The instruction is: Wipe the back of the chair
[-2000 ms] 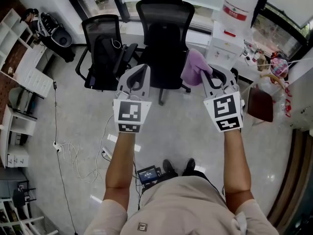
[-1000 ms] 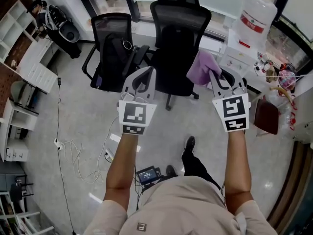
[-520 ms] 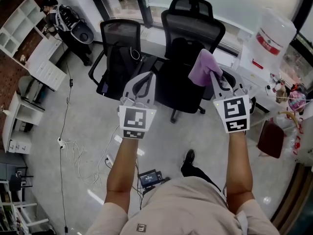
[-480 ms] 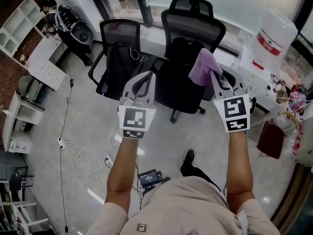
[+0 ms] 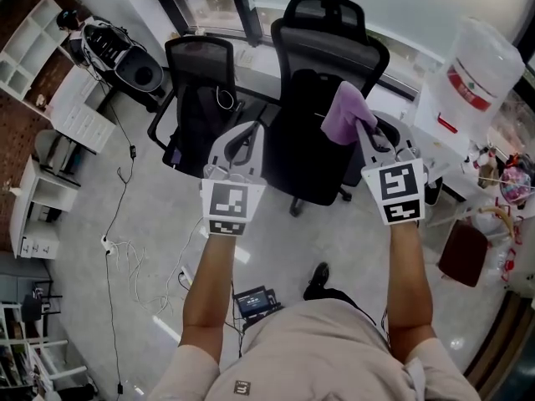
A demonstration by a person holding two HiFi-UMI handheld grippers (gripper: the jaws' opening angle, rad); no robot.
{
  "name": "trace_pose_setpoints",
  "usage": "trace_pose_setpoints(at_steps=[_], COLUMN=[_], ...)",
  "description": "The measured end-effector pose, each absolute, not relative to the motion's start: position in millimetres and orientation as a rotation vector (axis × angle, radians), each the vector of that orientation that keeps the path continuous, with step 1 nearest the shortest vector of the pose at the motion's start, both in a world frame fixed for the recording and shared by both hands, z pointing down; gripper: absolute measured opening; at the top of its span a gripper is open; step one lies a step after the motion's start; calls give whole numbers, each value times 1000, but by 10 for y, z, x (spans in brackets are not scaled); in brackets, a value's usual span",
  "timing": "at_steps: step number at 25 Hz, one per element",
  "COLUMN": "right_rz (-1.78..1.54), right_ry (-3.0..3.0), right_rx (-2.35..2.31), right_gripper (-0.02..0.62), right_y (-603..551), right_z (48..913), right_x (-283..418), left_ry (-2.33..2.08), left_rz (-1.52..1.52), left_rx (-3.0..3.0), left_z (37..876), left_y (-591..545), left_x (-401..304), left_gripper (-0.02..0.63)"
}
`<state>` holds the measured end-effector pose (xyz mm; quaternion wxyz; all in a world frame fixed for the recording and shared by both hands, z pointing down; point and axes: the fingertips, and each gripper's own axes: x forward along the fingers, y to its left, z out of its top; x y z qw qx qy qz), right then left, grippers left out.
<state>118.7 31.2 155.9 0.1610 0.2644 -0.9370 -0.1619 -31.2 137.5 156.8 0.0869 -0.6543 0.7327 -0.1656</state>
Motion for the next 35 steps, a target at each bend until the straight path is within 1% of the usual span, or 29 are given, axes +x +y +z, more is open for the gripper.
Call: trace_pose_setpoints(at_steps=[10, 17, 25, 35], right_rz=[-452, -462, -439, -327], right_ry=[-2684, -2648, -2601, -2531], right_rx=[777, 838, 957, 1067], right_gripper=[51, 51, 51, 51], right_y=[-170, -434, -879, -1599], right_z=[1498, 1457, 1558, 1796], right_x=[1338, 1358, 1192, 901], left_ry=[2134, 2079, 1985, 1897], left_rz=[-501, -448, -380, -423], left_rx=[-1945, -1980, -2061, -2185], left_z=[1412, 1334, 1454, 1776], left_y=[784, 358, -295, -1265], left_x=[-181, -273, -647, -1105], left_gripper=[8, 8, 8, 8])
